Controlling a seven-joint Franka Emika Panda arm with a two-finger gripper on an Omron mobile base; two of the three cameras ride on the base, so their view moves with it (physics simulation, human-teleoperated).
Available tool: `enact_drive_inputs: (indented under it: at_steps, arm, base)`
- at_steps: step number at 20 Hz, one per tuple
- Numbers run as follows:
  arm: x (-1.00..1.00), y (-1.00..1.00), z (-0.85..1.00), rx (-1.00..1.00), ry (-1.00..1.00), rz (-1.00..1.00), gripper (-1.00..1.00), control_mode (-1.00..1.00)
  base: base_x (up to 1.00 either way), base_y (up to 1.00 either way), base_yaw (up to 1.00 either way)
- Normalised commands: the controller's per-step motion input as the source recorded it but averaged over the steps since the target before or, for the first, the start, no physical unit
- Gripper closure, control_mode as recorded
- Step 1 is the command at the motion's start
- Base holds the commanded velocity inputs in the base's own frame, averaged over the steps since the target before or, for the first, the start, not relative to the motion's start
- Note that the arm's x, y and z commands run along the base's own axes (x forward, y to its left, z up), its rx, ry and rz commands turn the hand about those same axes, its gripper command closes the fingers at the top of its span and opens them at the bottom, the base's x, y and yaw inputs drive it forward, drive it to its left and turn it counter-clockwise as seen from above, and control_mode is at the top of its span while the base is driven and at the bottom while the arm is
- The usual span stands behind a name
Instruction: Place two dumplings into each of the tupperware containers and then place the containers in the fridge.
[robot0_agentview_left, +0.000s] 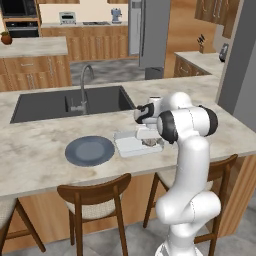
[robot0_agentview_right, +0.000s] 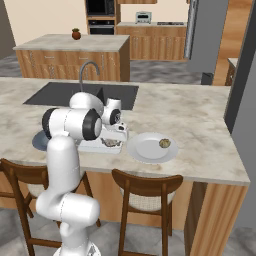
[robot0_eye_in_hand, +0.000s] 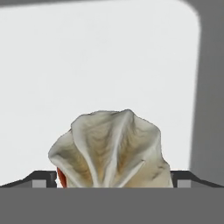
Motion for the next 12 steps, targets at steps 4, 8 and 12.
enact_drive_inputs:
  at_steps: [4, 8, 12]
  arm:
    - [0.40, 0.16, 0.00, 0.00, 0.00, 0.00, -1.00, -1.00]
    - [0.55, 0.29, -0.01, 0.00, 0.09, 0.00, -1.00, -1.00]
    - [-0.19, 0.01, -0.26, 0.00, 0.07, 0.00, -1.00, -1.00]
  base:
    - [0.00, 0.00, 0.00]
    - [0.00, 0.00, 0.00]
    - [0.00, 0.00, 0.00]
